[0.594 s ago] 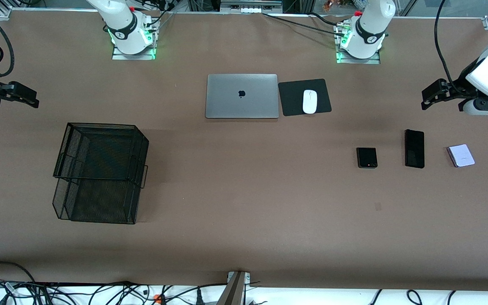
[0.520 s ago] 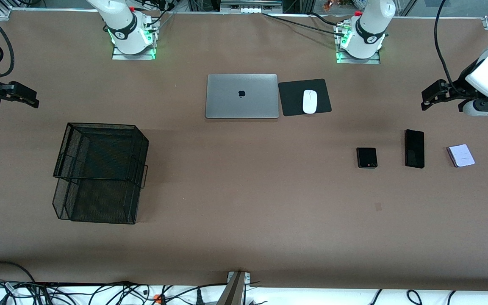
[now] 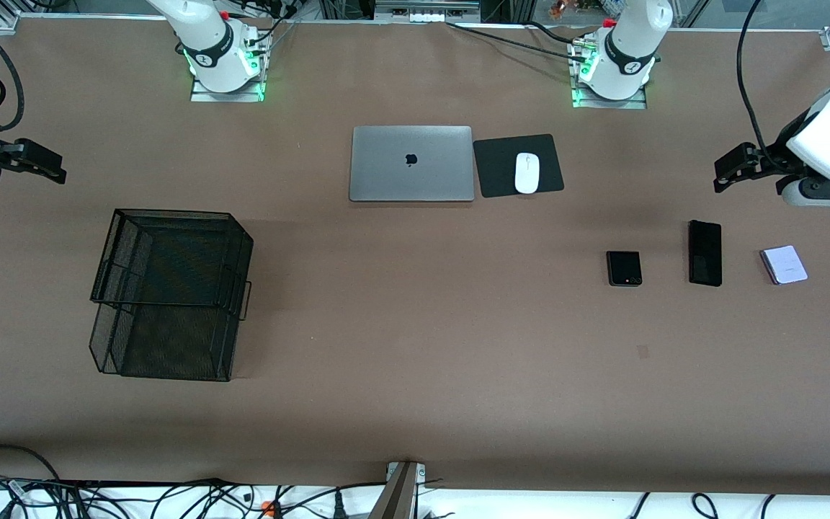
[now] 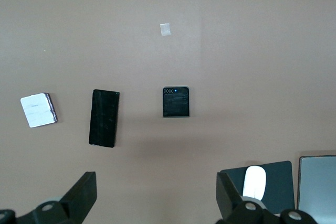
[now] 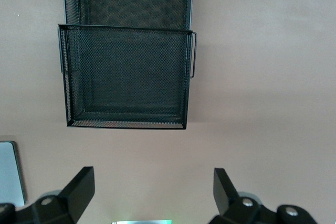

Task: Place phones with both arms
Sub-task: 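Reach the left gripper down to the small black flip phone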

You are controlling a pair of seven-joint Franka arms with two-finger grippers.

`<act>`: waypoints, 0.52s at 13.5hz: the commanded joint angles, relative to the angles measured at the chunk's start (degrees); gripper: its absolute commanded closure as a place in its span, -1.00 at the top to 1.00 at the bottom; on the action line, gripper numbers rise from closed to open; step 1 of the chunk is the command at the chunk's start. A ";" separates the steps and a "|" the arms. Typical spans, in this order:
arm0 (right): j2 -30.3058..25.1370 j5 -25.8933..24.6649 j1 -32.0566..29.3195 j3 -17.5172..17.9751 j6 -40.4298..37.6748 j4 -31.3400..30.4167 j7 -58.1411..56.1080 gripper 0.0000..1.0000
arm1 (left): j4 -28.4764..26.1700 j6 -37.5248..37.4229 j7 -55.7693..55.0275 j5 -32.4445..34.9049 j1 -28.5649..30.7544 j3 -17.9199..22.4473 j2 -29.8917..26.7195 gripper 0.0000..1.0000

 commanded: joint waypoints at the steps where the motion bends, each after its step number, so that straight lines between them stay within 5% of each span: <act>1: -1.06 0.83 -1.10 0.86 -0.14 -1.10 -0.13 1.00 | 2.05 -1.51 -0.49 1.57 0.15 -0.03 1.45 1.00; 7: -1.06 0.83 -1.19 0.86 -0.05 -1.10 -0.13 1.00 | 6.45 -1.51 0.31 0.87 0.15 -0.03 6.71 1.00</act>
